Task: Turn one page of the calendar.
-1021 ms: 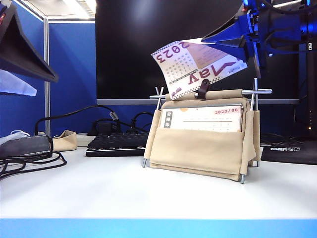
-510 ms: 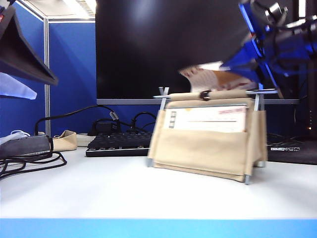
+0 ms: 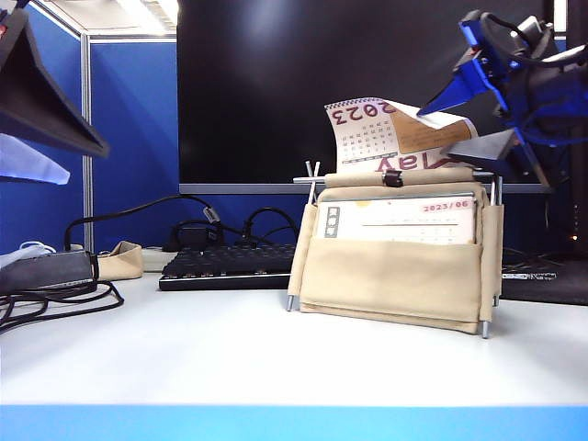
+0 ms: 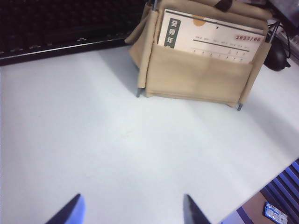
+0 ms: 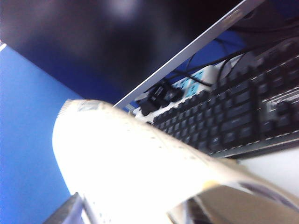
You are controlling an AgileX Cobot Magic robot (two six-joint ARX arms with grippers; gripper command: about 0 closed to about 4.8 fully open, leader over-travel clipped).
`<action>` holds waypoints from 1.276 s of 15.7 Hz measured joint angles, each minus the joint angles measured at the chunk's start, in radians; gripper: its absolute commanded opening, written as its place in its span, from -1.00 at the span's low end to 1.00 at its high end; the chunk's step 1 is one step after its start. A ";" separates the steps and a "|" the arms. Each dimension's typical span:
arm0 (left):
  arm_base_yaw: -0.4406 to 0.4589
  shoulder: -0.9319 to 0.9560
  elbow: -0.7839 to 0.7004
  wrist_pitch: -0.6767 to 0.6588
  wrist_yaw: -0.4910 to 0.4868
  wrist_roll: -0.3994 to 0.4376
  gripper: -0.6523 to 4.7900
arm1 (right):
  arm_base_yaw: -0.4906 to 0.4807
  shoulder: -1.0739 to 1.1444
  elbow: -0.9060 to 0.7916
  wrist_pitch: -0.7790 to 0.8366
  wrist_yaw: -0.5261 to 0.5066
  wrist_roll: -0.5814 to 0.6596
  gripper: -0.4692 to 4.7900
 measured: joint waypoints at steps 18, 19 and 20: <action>0.000 0.000 0.000 -0.032 0.042 -0.023 0.26 | -0.336 0.001 0.076 0.266 -0.016 0.074 0.15; 0.000 0.000 0.000 -0.032 0.042 -0.023 0.26 | -0.356 0.001 0.093 0.270 -0.038 0.074 0.11; 0.000 0.000 0.000 -0.032 0.042 -0.023 0.26 | -0.367 0.001 0.103 0.274 -0.072 0.074 -0.19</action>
